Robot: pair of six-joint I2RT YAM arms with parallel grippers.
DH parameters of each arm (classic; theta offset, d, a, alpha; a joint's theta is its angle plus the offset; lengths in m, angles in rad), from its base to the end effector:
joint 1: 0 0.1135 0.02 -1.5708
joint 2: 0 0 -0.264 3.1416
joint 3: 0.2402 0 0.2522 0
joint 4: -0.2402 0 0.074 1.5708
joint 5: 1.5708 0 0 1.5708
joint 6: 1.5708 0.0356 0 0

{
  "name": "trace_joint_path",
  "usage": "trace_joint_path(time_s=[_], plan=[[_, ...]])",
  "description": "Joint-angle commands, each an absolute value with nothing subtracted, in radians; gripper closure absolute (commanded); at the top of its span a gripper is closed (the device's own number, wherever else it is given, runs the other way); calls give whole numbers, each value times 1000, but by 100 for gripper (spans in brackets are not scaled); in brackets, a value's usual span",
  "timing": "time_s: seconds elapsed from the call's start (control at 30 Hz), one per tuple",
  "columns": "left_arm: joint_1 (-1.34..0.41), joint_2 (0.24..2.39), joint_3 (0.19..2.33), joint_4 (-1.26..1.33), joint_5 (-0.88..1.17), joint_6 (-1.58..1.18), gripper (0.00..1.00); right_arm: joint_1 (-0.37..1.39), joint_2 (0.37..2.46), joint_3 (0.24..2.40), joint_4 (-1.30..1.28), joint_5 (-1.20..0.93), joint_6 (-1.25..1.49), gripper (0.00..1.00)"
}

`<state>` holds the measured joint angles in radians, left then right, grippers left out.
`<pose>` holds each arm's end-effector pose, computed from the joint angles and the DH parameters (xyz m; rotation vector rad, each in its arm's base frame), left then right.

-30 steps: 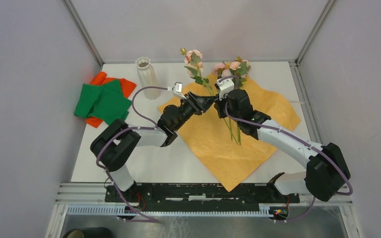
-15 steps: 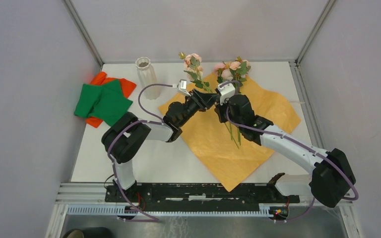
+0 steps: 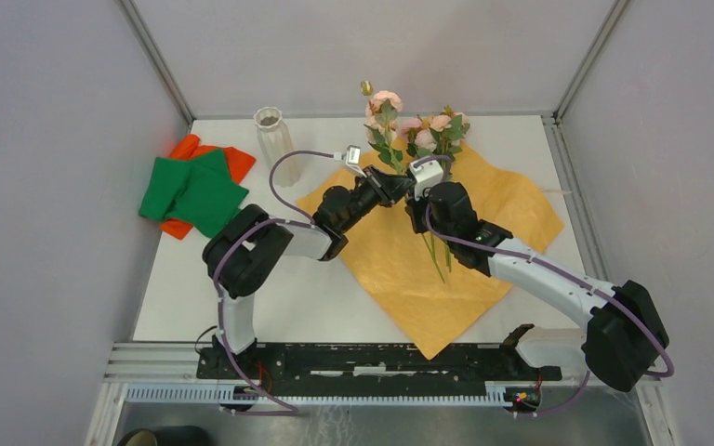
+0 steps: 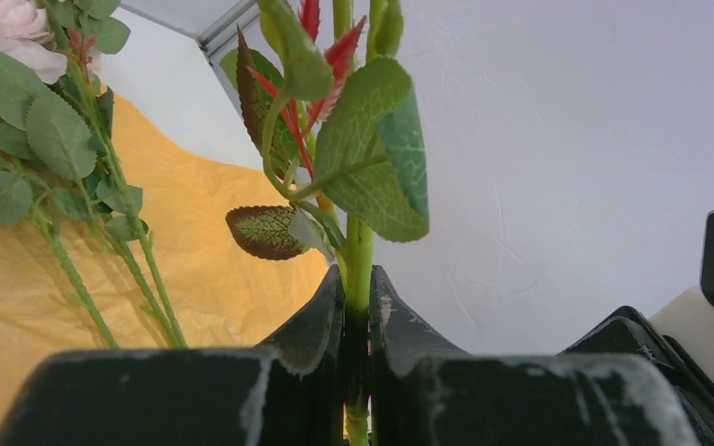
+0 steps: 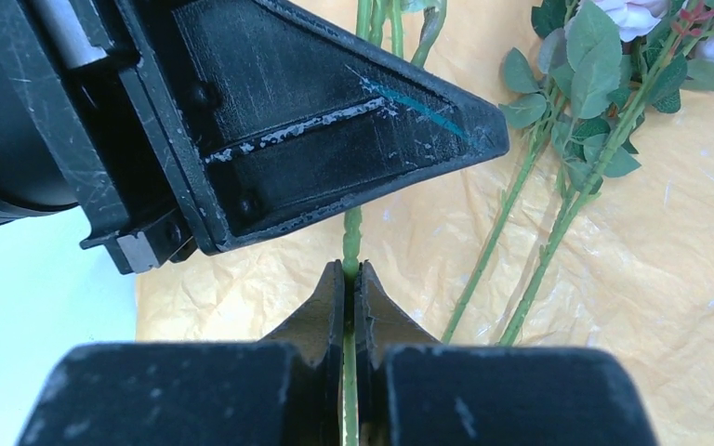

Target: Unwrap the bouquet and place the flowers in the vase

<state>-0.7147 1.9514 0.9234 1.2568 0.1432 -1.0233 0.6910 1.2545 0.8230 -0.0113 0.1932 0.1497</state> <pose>0.3006 -0.2675 0.2046 -0.0979 1.5226 -1.5321 0.2231 0.1757 0.2698 -0.4202 1.9772 0.3423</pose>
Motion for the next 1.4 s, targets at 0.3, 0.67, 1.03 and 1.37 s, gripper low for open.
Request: trace_joint_path(time_s=[0.3, 0.67, 1.03, 1.37], plan=[[-714, 1556, 1035, 596, 34, -352, 98, 696, 1084, 891, -38, 333, 78, 45], [-589, 1424, 1256, 343, -221, -11, 98, 695, 939, 853, -75, 404, 47, 45], [-319, 1527, 1539, 386, -195, 65, 98, 689, 1000, 786, -45, 428, 19, 46], [-201, 1639, 1772, 358, -110, -15, 98, 665, 1112, 760, 26, 387, 23, 46]])
